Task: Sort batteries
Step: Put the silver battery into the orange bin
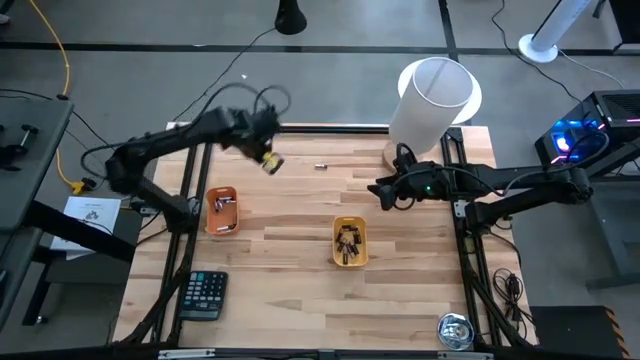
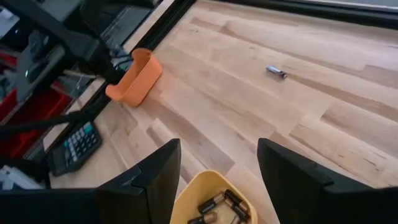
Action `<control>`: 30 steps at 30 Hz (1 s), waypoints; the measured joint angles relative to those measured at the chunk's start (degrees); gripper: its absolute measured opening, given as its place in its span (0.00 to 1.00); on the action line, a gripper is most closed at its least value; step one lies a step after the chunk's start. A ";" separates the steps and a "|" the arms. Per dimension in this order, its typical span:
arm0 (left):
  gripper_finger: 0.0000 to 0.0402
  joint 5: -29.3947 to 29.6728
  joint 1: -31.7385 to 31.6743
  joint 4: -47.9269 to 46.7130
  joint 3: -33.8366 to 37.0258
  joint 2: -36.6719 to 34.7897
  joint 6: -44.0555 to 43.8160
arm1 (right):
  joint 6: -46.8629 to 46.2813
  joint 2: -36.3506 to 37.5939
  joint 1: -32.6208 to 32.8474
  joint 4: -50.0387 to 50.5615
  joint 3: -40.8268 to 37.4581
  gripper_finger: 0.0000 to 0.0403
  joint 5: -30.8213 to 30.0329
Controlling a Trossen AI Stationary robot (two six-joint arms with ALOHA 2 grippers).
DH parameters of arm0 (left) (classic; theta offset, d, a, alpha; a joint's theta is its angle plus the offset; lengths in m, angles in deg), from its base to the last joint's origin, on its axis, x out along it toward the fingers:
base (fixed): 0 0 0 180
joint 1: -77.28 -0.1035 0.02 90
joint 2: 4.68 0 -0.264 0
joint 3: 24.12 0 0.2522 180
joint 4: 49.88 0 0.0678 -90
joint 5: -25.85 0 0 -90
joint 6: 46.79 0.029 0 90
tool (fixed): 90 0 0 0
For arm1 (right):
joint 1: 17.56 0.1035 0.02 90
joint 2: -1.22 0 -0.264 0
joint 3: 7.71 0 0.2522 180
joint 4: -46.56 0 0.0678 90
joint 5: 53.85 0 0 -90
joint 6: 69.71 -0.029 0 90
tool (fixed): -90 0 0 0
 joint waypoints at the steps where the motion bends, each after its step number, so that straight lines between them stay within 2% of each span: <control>1: 0.07 0.32 1.81 -0.05 2.97 -2.33 -4.09 | 0.59 0.00 0.00 0.00 0.00 0.52 0.47; 6: 0.07 1.34 13.52 -1.05 17.10 -13.92 -25.98 | 2.89 0.00 0.00 0.00 0.00 0.52 1.86; 9: 0.07 2.00 20.24 -3.98 22.95 -18.70 -39.71 | 3.07 0.00 -0.01 -0.02 0.00 0.52 2.01; 15: 0.07 -0.92 30.25 -14.16 31.03 -22.07 -58.11 | 3.49 0.00 -0.01 -0.02 0.00 0.52 2.01; 18: 0.15 -2.51 32.29 -13.98 33.49 -22.26 -60.26 | 3.49 0.00 0.00 0.00 0.00 0.52 2.01; 24: 0.43 -3.23 32.11 -12.26 33.64 -22.54 -60.15 | 3.25 0.02 -0.02 0.00 0.00 0.52 2.20; 27: 0.53 -2.37 30.44 -6.08 31.59 -22.89 -56.87 | 3.11 0.02 0.00 0.00 0.00 0.52 3.17; 30: 0.58 1.89 26.92 4.53 28.72 -22.11 -48.37 | 2.78 0.02 -0.10 -0.60 0.00 0.52 3.37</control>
